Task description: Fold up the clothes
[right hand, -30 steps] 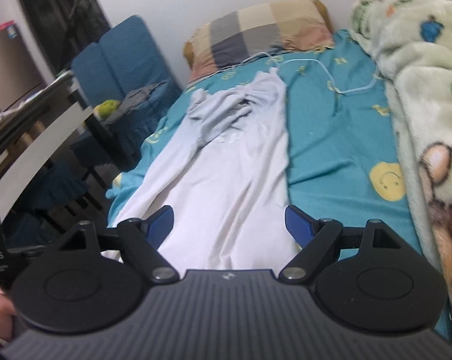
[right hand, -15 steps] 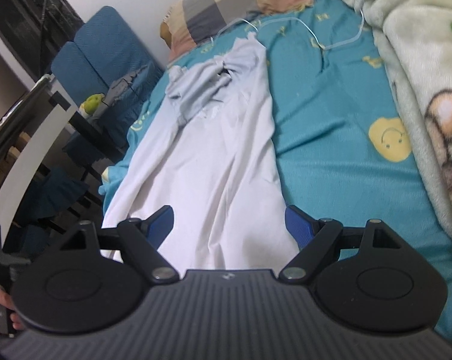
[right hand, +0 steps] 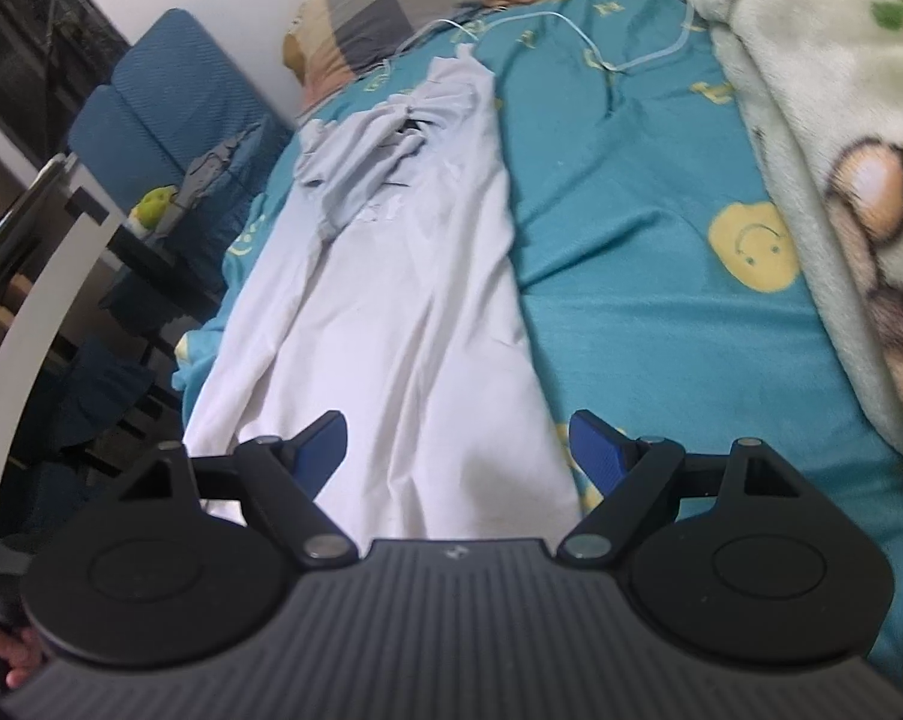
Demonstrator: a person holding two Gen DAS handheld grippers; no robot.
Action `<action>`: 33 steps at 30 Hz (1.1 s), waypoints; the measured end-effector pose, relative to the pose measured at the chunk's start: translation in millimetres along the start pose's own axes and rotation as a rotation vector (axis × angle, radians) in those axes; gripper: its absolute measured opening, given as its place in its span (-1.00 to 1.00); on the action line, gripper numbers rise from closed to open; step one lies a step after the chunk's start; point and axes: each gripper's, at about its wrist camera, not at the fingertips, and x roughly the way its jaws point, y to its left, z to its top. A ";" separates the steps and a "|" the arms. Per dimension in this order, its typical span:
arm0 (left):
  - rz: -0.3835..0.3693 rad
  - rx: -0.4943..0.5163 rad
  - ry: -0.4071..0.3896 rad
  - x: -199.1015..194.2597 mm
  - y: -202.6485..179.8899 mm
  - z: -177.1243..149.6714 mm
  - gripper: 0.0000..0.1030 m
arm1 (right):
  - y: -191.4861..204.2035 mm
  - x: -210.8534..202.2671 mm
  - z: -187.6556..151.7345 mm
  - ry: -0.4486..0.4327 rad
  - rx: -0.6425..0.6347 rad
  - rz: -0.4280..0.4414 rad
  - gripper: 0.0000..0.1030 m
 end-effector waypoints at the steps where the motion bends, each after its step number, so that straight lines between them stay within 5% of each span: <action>1: 0.006 0.018 -0.013 -8.3 -11.6 3.6 -0.96 | -2.9 0.1 -0.1 0.004 0.014 -0.006 0.61; 6: -0.028 0.084 -0.062 -31.7 -76.2 22.7 -0.98 | -18.3 1.0 -0.8 0.028 0.091 -0.019 0.61; 10: -0.053 0.112 -0.054 2.8 -115.1 29.2 -0.96 | -29.3 5.4 -0.2 0.060 0.157 -0.005 0.61; 14: -0.107 0.024 -0.041 50.0 -105.1 23.0 -0.92 | -31.4 8.9 -3.0 0.099 0.168 0.018 0.61; 20: -0.192 -0.157 -0.179 31.8 -59.2 13.7 0.01 | -28.0 12.7 -4.5 0.123 0.150 -0.009 0.61; 24: -0.109 -0.320 -0.301 20.7 -20.3 18.0 0.61 | -22.6 26.4 -6.3 0.164 0.114 -0.041 0.61; 29: 0.050 -0.414 -0.237 45.4 11.6 32.1 0.61 | -16.2 44.0 -9.9 0.225 0.076 -0.044 0.65; 33: 0.045 -0.404 -0.152 67.1 10.4 31.2 0.61 | -11.3 46.8 -11.9 0.248 0.056 0.011 0.65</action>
